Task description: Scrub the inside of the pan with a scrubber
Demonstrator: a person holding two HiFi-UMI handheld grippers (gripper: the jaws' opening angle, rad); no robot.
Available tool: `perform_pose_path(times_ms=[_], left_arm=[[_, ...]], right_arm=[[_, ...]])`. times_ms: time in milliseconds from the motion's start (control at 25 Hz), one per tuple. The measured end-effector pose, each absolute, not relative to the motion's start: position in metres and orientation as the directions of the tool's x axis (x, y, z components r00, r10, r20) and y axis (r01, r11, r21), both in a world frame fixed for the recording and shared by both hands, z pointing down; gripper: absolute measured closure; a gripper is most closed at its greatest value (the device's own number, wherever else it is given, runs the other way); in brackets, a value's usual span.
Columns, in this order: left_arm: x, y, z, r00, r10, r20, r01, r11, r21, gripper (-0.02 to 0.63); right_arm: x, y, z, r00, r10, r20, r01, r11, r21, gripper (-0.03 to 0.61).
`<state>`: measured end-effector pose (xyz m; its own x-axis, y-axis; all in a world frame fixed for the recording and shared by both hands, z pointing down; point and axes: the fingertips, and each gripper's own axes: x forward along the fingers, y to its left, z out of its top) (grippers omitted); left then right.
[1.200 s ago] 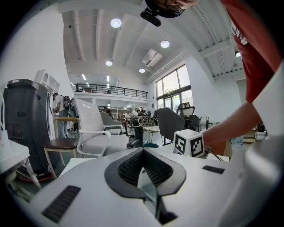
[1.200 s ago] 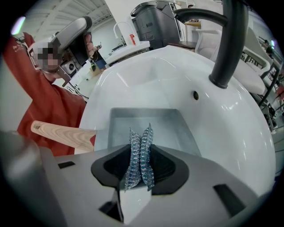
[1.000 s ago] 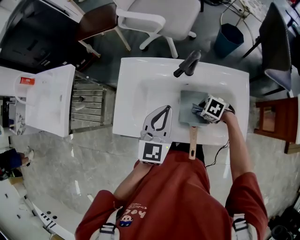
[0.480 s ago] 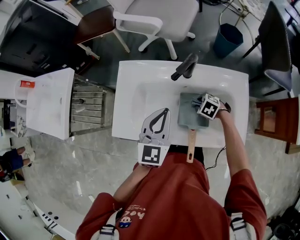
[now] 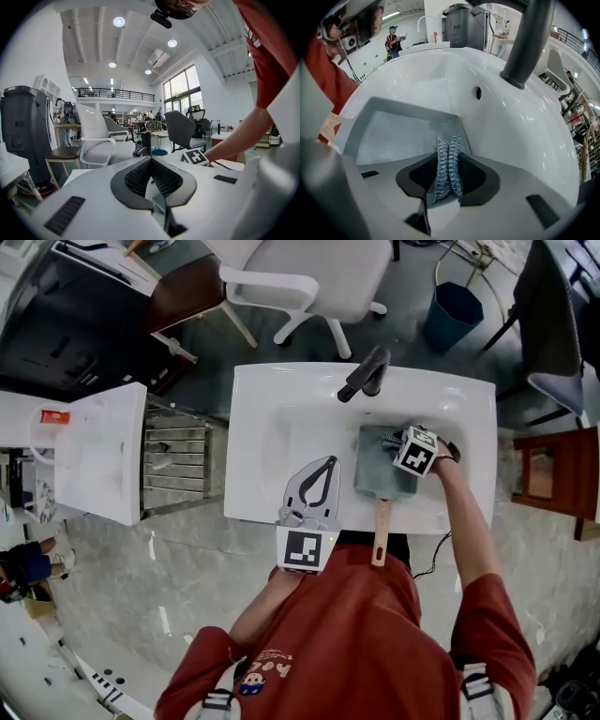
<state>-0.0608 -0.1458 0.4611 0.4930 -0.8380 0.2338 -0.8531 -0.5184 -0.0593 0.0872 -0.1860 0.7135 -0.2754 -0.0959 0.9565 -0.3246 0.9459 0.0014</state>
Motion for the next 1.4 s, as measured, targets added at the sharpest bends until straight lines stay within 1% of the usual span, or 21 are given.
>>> perform_pose_path(times_ms=[120,280,400,560,720,920,1120,1240,1400], left_arm=[[-0.059,-0.145,0.461,0.496,-0.831,0.251,-0.853,-0.521,-0.039,0.603],[-0.064,-0.149,0.455,0.49,-0.847,0.205,-0.859,-0.51,-0.056,0.603],[-0.067,-0.148,0.449,0.488,-0.853,0.187,-0.862,-0.504,-0.046,0.603],[-0.072,-0.147,0.442,0.49,-0.857,0.158,-0.866,-0.499,-0.023,0.603],[-0.076,-0.15,0.435,0.494,-0.858,0.142,-0.866,-0.5,-0.005,0.603],[-0.082,-0.151,0.424,0.501,-0.857,0.121,-0.864,-0.504,0.004,0.603],[-0.087,-0.157,0.404,0.496,-0.866,0.066,-0.868,-0.497,0.005,0.603],[-0.088,-0.158,0.392,0.5,-0.864,0.06,-0.866,-0.5,0.013,0.603],[-0.087,-0.161,0.367,0.5,-0.866,0.001,-0.866,-0.499,0.027,0.603]], right_arm=[[0.086,-0.186,0.714,-0.28,-0.111,0.954,-0.331,0.944,0.013,0.436],[0.083,-0.189,0.712,-0.264,-0.139,0.955,-0.344,0.938,0.042,0.434],[0.084,-0.187,0.702,-0.268,-0.177,0.947,-0.407,0.912,0.055,0.432],[0.082,-0.179,0.667,-0.322,-0.274,0.906,-0.503,0.86,0.081,0.43],[0.089,-0.172,0.627,-0.335,-0.424,0.841,-0.601,0.784,0.156,0.425],[0.089,-0.155,0.552,-0.373,-0.628,0.683,-0.768,0.622,0.153,0.423],[0.104,-0.146,0.472,-0.348,-0.823,0.449,-0.899,0.429,0.088,0.417],[0.108,-0.143,0.427,-0.32,-0.894,0.312,-0.933,0.355,0.059,0.416],[0.11,-0.139,0.379,-0.291,-0.943,0.161,-0.949,0.306,0.079,0.416]])
